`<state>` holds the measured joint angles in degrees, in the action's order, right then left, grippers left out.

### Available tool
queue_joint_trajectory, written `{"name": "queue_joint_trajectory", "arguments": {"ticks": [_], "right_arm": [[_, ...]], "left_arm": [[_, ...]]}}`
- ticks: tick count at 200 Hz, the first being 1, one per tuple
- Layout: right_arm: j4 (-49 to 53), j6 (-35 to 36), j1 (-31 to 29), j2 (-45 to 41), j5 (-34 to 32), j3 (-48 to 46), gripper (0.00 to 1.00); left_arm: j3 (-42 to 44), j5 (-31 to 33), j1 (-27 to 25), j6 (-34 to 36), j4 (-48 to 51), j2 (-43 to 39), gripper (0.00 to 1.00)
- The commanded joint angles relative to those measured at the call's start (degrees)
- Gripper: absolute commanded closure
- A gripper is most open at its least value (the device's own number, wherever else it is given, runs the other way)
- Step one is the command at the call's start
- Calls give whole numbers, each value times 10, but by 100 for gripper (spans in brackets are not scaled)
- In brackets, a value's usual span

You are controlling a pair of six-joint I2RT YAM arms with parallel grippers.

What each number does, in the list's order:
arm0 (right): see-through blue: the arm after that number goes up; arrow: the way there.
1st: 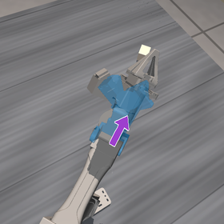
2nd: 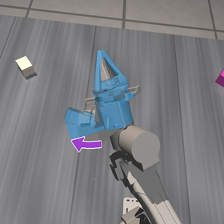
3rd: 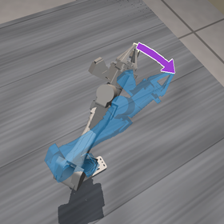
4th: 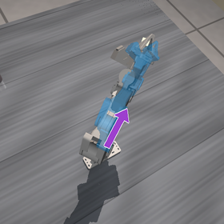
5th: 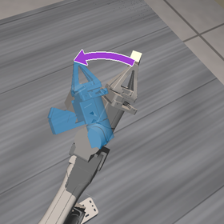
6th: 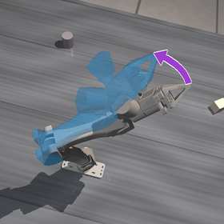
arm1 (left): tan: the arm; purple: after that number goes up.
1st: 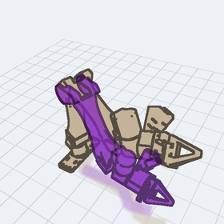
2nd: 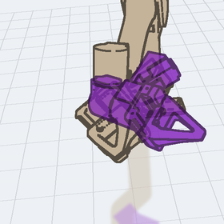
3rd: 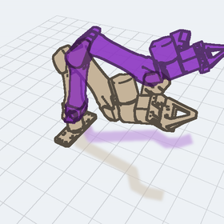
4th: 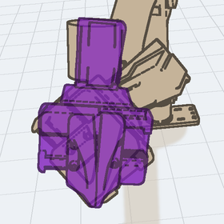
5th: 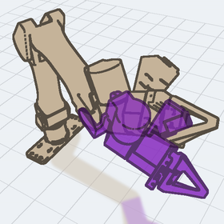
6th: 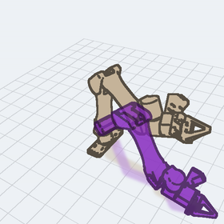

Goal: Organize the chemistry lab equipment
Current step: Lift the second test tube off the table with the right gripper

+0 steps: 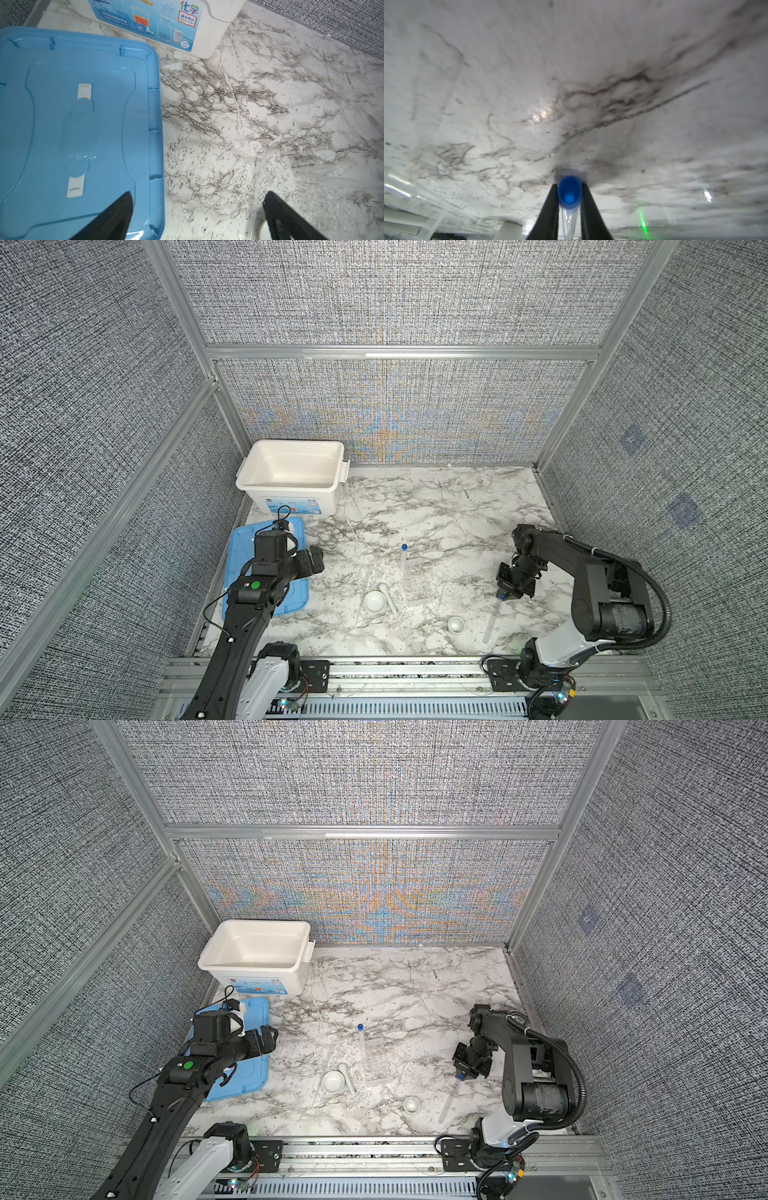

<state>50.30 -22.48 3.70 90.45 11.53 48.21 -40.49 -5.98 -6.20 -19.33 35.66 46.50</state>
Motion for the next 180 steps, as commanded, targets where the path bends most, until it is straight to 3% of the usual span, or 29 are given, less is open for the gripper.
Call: {"name": "queue_joint_trajectory", "arguments": {"ticks": [1, 37, 98, 150, 180], "right_arm": [[-25, 11, -3, -22, 14, -4, 81], [-84, 26, -24, -149, 27, -26, 80], [-198, 46, -133, -395, -2, -62, 80], [-234, 70, -232, -475, -57, -62, 81], [-330, 75, -291, -529, -100, -94, 81]], "left_arm": [[-1, 5, 0, 2, -5, 1, 1], [-1, 6, 0, 2, -1, 1, 1], [1, 14, 0, 0, 3, -6, 1], [1, 22, 0, 0, 4, -7, 1], [1, 25, 0, 1, 3, -5, 1]]}}
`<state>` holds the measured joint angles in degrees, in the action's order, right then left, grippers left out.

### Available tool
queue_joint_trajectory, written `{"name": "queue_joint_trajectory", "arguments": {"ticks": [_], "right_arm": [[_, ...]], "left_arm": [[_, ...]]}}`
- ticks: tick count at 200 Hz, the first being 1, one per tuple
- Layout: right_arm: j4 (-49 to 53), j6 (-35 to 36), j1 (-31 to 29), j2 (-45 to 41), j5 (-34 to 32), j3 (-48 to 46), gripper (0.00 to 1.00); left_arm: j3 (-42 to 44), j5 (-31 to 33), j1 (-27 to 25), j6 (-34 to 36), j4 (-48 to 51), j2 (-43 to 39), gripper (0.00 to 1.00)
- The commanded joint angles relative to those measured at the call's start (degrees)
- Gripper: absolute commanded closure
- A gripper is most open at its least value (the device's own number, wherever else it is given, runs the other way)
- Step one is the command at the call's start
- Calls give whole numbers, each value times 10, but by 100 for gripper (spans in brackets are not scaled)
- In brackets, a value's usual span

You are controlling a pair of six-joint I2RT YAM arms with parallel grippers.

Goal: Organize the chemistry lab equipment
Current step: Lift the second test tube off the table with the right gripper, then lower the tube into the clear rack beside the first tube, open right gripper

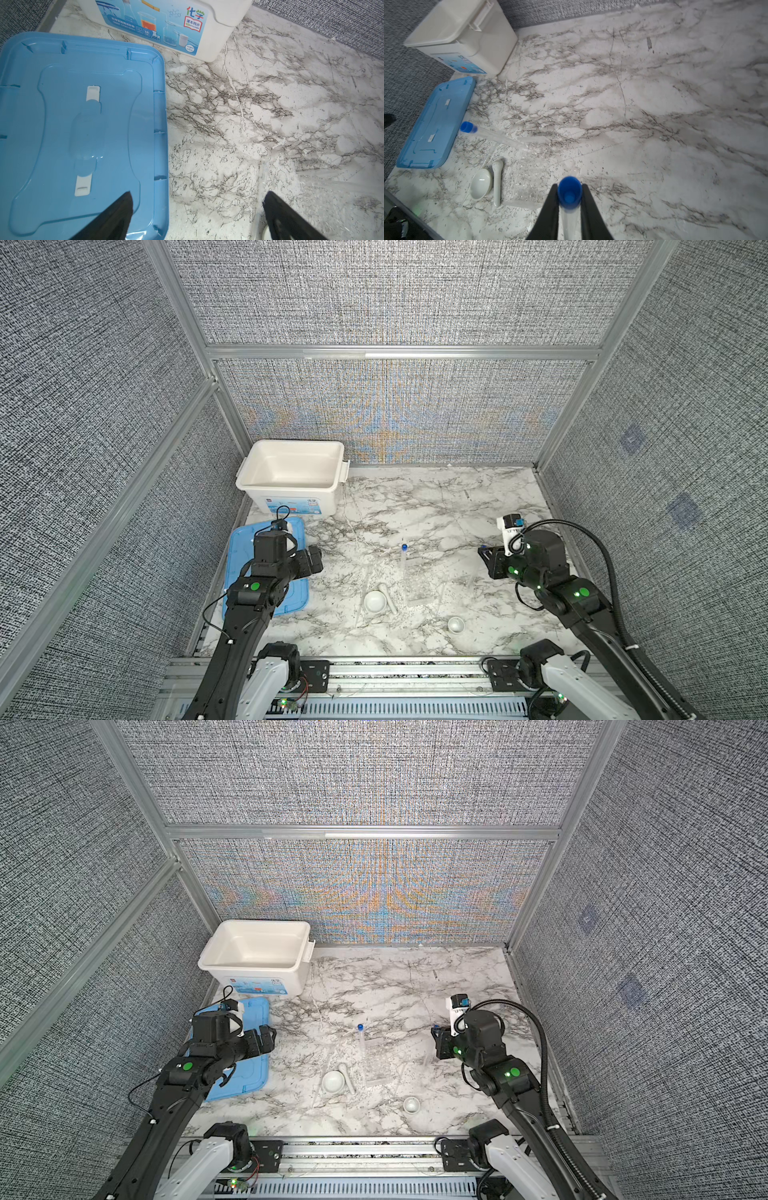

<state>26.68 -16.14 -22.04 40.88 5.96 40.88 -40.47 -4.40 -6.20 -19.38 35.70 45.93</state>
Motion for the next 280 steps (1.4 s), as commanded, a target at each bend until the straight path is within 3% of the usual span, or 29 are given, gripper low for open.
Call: {"name": "queue_joint_trajectory", "arguments": {"ticks": [1, 37, 68, 87, 154, 280], "right_arm": [[-99, 12, -35, -34, -46, -22, 81], [-270, 31, -117, -34, -109, -73, 82], [-392, 102, -228, 56, -198, -72, 82], [-460, 132, -266, 113, -227, -71, 82], [-599, 125, -273, 206, -236, -108, 82], [-613, 103, -279, 271, -231, -122, 82]], "left_arm": [[1, 9, 0, 1, 2, 1, 1], [2, 4, 0, 1, -1, 8, 1], [1, -2, 0, 2, -3, 19, 1], [-1, -3, 0, 3, 1, 24, 1], [6, 8, 0, 5, -4, 13, 1], [2, 4, 0, 8, -3, 21, 1]]}}
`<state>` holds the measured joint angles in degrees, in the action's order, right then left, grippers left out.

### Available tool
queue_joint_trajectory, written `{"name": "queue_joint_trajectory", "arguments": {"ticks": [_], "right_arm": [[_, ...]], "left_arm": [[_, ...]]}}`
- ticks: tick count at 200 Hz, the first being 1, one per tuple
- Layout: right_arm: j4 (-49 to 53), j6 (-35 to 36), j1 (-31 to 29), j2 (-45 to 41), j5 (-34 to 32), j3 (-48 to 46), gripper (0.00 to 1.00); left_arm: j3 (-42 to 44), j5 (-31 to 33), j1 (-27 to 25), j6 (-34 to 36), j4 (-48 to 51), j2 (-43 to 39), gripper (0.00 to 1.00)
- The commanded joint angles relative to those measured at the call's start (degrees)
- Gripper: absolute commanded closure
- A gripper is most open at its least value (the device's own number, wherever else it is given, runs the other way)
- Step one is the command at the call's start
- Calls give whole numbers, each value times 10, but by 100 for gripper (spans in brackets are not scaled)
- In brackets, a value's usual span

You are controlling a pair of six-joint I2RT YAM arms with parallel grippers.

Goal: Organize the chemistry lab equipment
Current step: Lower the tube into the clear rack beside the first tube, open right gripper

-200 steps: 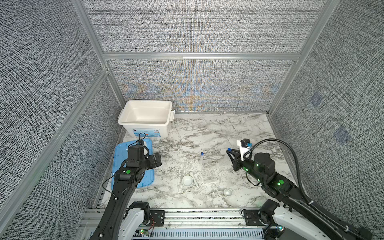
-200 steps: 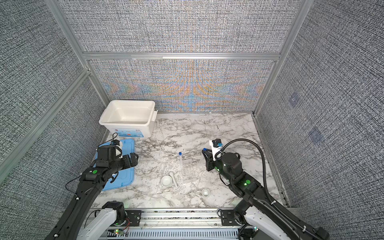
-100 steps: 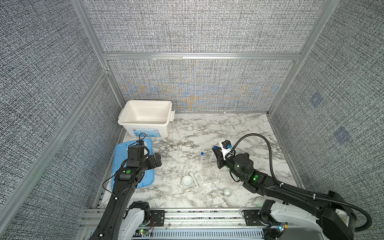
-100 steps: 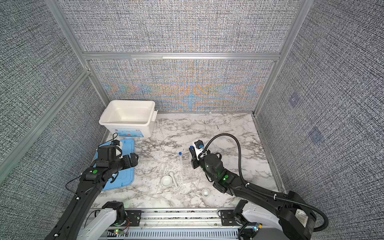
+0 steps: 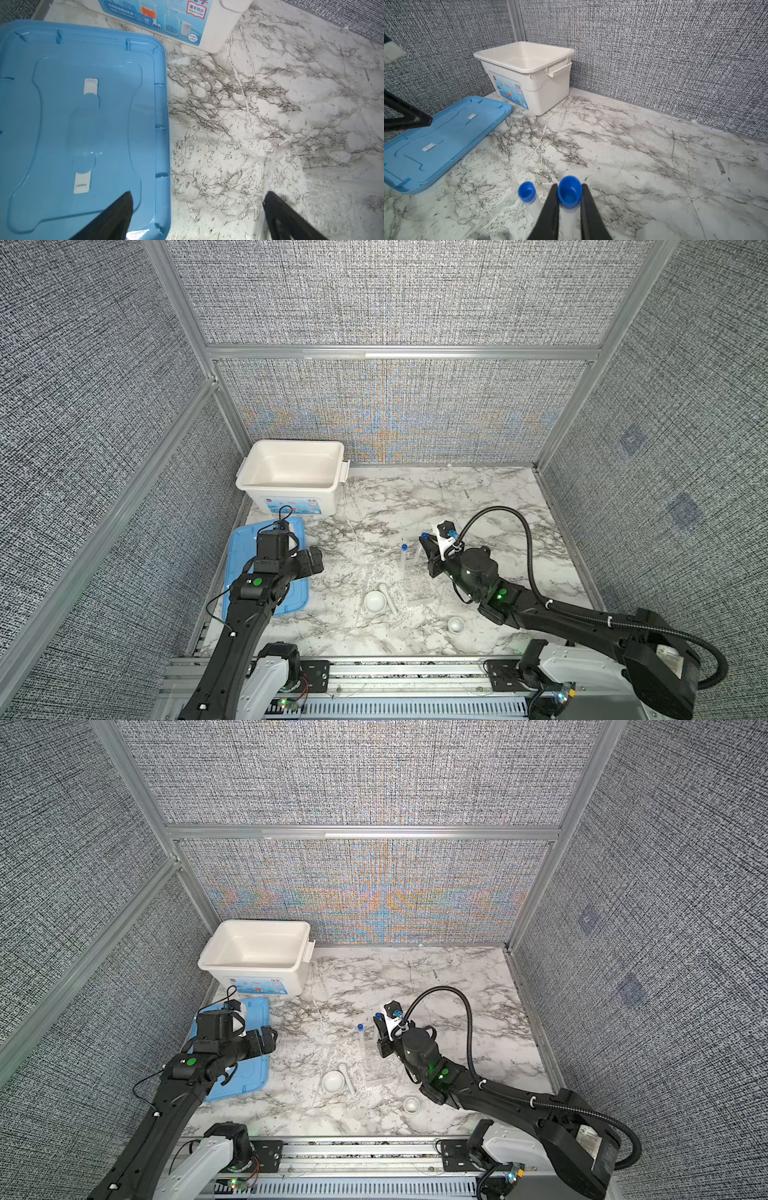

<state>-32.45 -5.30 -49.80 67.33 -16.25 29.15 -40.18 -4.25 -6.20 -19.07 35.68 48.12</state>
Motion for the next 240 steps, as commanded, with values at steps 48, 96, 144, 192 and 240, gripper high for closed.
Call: {"name": "queue_joint_trajectory", "arguments": {"ticks": [48, 96, 144, 192, 240], "right_arm": [[-27, -3, -4, 22, -7, 2, 82], [-28, -6, -10, 29, -5, 10, 82], [-39, -9, -12, 47, -3, 13, 82], [-46, -8, -16, 53, -5, 11, 82], [-55, -10, -18, 63, -7, 9, 82]], "left_arm": [[-1, 3, 0, 5, -3, 0, 1], [-1, 4, 0, 5, -2, -1, 1], [-1, 3, 0, 5, -2, -1, 1], [-1, 4, 0, 5, -3, -1, 1], [-2, 3, 0, 5, -3, -1, 1]]}}
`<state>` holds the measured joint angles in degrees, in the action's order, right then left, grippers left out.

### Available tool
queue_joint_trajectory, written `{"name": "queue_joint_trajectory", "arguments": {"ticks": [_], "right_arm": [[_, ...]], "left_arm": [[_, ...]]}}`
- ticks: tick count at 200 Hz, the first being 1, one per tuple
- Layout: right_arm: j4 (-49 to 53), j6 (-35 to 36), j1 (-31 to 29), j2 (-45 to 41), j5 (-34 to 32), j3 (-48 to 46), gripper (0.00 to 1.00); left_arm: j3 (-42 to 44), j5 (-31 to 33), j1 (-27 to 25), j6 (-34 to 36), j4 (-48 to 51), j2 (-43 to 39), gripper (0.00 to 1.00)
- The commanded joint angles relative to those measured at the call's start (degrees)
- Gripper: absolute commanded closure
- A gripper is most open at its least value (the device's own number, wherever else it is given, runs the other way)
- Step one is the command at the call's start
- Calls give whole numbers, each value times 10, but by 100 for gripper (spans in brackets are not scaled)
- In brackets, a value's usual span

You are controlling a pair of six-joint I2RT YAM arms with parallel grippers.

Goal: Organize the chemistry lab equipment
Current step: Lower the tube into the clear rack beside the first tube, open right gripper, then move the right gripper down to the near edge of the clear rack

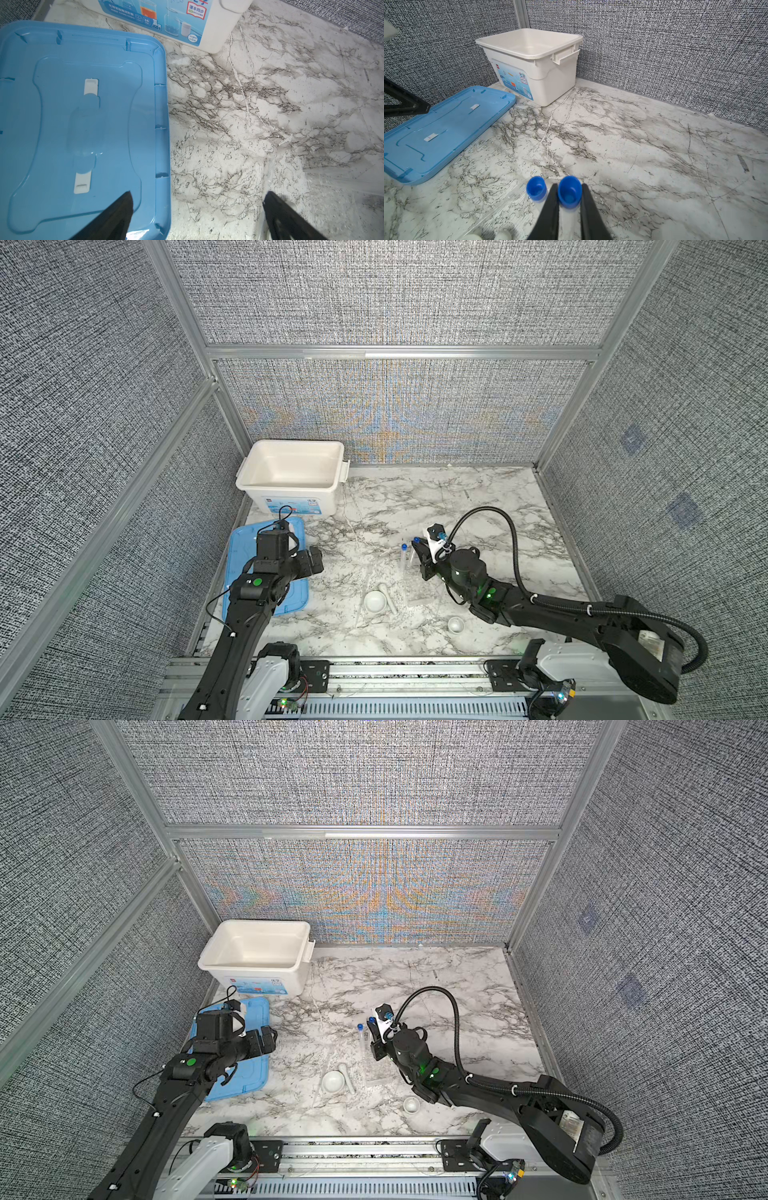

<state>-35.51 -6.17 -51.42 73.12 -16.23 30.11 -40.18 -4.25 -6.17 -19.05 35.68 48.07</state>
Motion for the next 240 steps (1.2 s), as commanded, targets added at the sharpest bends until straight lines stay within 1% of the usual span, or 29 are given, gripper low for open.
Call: {"name": "queue_joint_trajectory", "arguments": {"ticks": [1, 30, 47, 65, 102, 207, 240], "right_arm": [[-25, -1, -2, 5, -7, -1, 82], [-20, 6, -7, 5, -7, 0, 82], [-10, 22, -14, 4, -9, 5, 82], [-5, 42, -26, 7, -22, 10, 82], [3, 56, -32, 9, -34, 10, 82], [13, 57, -36, 2, -32, 10, 74], [18, 58, -37, -9, -33, 10, 74]], "left_arm": [[-1, 3, 0, 4, -3, -1, 1], [-1, 3, 0, 4, -3, -1, 1], [-1, 3, 0, 5, -3, -2, 1], [-1, 3, 0, 5, -3, -3, 1], [-1, 3, 0, 4, -4, 0, 1], [-1, 3, 0, 5, -3, -3, 1], [-1, 3, 0, 4, -2, -2, 1]]}}
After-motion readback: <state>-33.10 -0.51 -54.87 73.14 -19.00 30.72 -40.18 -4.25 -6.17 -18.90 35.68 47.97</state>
